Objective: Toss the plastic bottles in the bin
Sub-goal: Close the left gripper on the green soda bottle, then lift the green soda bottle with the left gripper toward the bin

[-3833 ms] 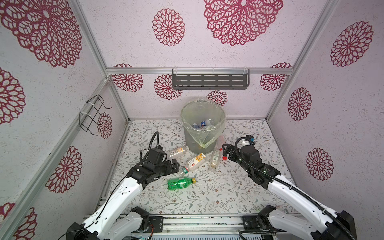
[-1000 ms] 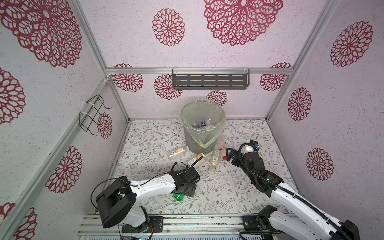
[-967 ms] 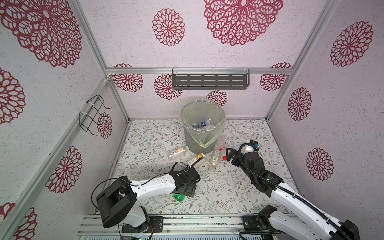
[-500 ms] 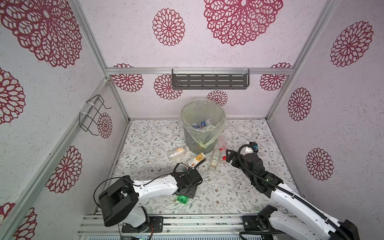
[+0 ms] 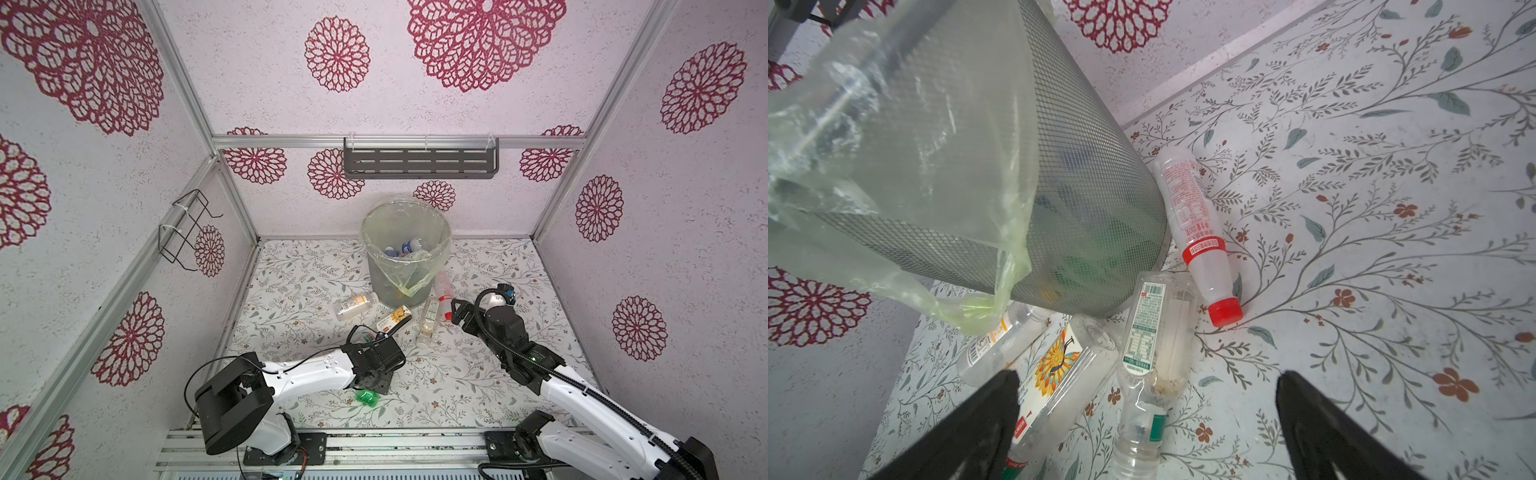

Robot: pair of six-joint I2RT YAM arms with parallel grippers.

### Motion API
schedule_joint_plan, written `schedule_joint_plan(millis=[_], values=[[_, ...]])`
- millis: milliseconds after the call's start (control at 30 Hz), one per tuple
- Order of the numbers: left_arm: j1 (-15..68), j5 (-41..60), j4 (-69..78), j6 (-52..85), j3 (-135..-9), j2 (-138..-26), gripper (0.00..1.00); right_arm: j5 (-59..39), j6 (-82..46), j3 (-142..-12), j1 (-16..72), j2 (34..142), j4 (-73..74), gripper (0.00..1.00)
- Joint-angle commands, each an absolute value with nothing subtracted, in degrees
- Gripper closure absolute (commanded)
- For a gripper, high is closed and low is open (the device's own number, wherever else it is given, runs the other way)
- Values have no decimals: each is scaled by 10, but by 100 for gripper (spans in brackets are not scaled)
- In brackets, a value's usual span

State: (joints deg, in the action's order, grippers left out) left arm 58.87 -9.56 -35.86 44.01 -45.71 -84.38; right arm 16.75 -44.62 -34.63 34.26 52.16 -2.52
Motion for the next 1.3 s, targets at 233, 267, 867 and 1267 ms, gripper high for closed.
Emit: schedule_joint_plan(millis=[233, 267, 867, 1267], values=[[591, -92, -358, 440, -497, -824, 42, 176, -446, -359, 339, 510, -26, 1], [591, -91, -359, 441, -500, -822, 43, 175, -448, -358, 339, 510, -27, 1], [582, -91, -339, 472, -494, -734, 43, 167, -466, -328, 338, 495, -43, 1], [523, -87, -294, 493, -437, -616, 44, 166, -468, -322, 337, 497, -39, 1]])
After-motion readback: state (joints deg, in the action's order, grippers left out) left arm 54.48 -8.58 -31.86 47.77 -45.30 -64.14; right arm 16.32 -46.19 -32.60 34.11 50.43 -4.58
